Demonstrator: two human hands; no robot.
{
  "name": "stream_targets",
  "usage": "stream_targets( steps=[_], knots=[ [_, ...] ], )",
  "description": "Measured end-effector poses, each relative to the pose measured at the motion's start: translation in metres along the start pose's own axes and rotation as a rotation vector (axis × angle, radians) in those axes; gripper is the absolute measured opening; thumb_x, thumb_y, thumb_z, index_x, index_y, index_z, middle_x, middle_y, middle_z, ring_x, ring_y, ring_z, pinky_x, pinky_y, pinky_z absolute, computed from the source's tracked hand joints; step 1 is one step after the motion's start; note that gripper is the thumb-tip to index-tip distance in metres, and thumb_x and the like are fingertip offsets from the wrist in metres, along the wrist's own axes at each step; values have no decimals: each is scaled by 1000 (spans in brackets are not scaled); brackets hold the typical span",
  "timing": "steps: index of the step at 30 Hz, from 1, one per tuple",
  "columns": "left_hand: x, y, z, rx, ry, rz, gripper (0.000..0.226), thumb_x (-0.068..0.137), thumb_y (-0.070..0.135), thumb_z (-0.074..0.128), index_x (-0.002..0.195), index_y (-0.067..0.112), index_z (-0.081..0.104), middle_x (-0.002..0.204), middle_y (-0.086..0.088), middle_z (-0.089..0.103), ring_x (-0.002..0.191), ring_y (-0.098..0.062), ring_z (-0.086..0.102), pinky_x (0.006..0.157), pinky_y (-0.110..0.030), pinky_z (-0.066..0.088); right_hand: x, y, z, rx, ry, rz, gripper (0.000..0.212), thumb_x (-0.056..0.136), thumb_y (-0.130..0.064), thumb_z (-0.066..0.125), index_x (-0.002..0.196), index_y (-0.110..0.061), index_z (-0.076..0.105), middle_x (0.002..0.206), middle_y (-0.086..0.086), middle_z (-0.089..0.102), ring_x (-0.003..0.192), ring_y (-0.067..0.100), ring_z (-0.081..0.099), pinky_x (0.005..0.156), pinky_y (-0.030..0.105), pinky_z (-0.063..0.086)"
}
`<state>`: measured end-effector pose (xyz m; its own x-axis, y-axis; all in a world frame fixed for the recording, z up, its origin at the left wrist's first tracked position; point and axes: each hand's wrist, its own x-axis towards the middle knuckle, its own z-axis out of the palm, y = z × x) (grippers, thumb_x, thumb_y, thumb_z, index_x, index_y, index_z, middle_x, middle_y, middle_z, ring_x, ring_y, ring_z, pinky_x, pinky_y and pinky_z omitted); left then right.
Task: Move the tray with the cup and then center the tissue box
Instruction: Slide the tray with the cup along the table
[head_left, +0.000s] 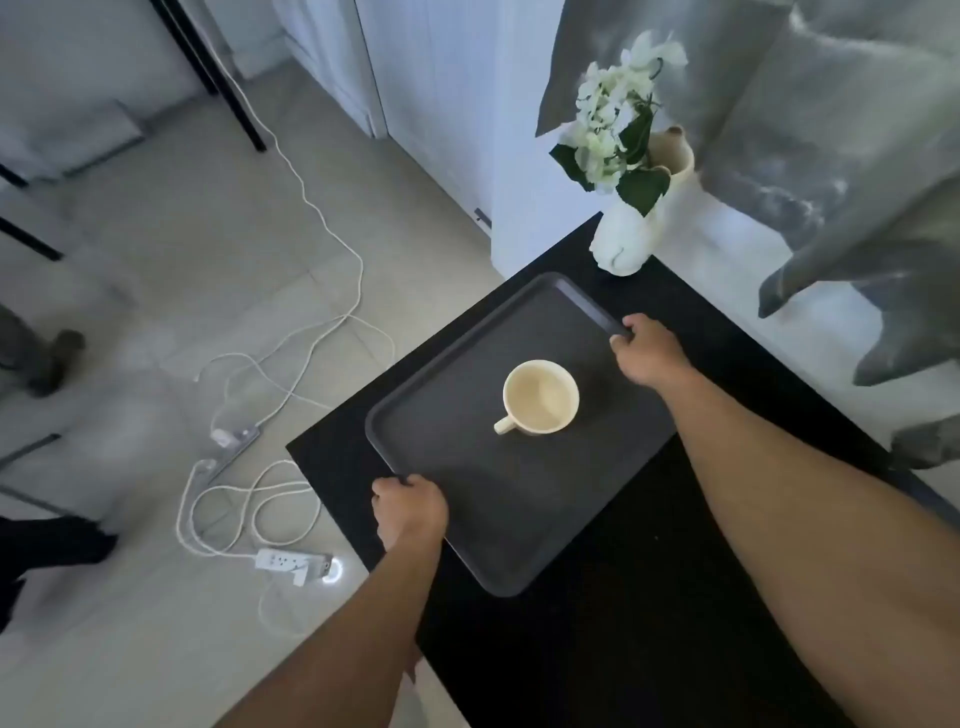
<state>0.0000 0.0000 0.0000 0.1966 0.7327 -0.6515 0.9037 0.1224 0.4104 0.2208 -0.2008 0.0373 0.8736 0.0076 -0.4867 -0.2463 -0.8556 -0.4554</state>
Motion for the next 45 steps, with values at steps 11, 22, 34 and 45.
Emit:
stream_targets(
  steps=[11,22,34,45],
  knots=[
    [-1,-8,7,15,36,-1,33,96,24,37,126,14,49,125,-14,59,108,-39,57,80,-39,41,12,9,6,-62,1,54,49,102,-14,37,150,-8,31,152,15,36,138,33,39,108,40,37],
    [-2,-6,2,-41,120,22,33,101,21,42,129,12,55,122,-14,64,109,-35,60,93,-44,46,8,28,10,-99,106,148,30,93,-3,53,121,-4,63,126,17,63,115,35,61,86,35,50],
    [2,30,-6,-21,78,163,29,100,18,45,125,13,60,126,-15,63,116,-37,58,97,-44,44,-33,62,-8,45,170,340,20,92,-8,61,110,-4,69,112,14,69,105,30,66,71,29,45],
    [-12,77,13,120,-47,413,30,100,19,46,126,16,61,126,-14,63,116,-36,58,97,-44,44,-90,121,-30,219,207,563,24,92,-11,56,114,-9,67,117,14,65,101,31,63,72,37,49]
  ],
)
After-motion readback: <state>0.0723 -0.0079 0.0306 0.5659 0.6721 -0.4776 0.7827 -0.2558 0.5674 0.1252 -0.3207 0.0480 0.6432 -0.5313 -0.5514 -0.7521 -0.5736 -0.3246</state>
